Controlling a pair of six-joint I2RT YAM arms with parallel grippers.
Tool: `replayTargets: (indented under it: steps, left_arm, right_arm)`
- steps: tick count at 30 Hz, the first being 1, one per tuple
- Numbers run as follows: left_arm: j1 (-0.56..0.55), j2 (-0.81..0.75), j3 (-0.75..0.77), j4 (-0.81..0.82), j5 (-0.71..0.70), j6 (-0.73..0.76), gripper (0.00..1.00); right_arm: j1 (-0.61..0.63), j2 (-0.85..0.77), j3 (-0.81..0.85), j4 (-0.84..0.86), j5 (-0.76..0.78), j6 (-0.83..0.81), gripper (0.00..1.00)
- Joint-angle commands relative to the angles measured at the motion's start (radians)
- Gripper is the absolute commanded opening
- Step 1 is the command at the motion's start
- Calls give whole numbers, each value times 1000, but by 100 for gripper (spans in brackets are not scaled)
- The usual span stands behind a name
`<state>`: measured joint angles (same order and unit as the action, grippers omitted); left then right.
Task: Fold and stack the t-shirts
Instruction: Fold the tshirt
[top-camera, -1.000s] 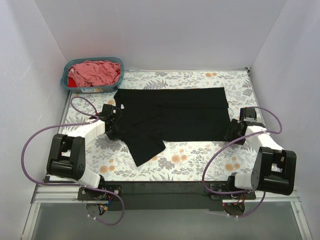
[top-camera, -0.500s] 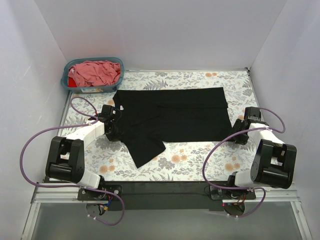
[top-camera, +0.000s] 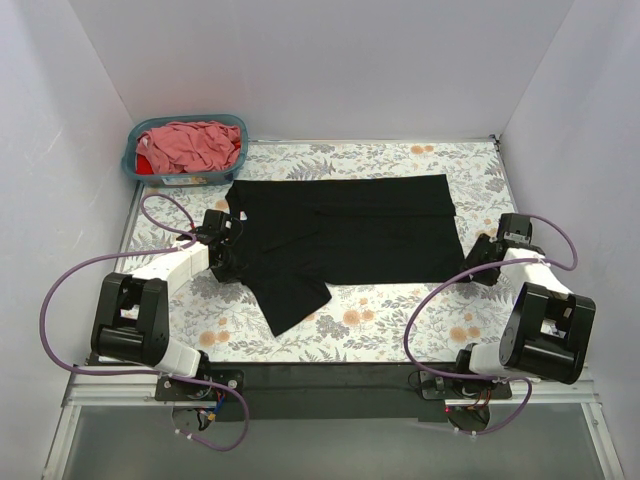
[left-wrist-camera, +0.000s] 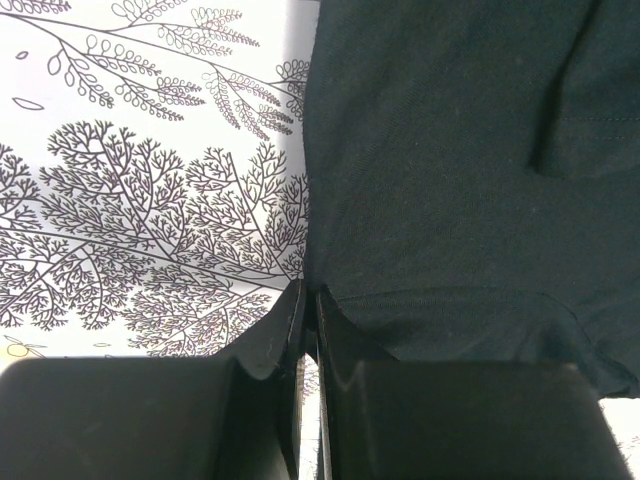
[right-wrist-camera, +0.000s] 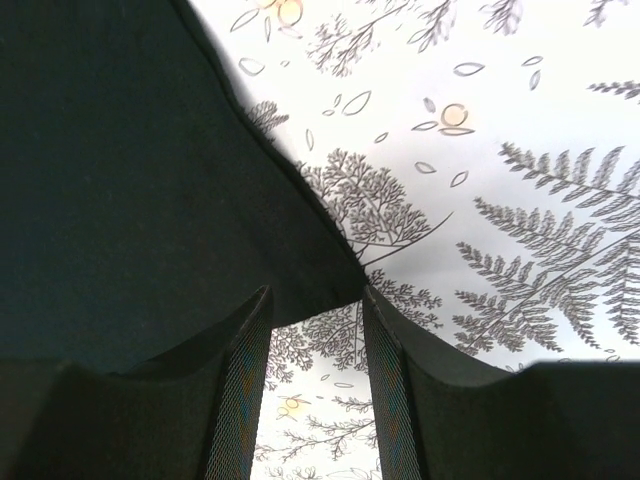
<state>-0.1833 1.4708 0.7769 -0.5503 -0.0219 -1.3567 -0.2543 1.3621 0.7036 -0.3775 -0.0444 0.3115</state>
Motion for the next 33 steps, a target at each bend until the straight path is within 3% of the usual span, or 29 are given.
replayTargets:
  steps: [1, 15, 23, 31, 33]
  left_arm:
    - [-1, -43, 10, -25, -13, 16, 0]
    - [-1, -41, 15, -34, -13, 18, 0]
    - [-1, -38, 22, -37, -12, 19, 0]
    - [-1, -46, 28, -51, -13, 24, 0]
    - [-1, -50, 27, -54, -15, 24, 0]
  right_arm:
    - [-26, -14, 19, 48, -22, 23, 48]
    - [-43, 48, -36, 72, -17, 38, 47]
    - [-43, 55, -47, 32, -28, 35, 40]
    - [-42, 54, -18, -21, -46, 14, 21]
    - [-43, 52, -10, -37, -43, 8, 9]
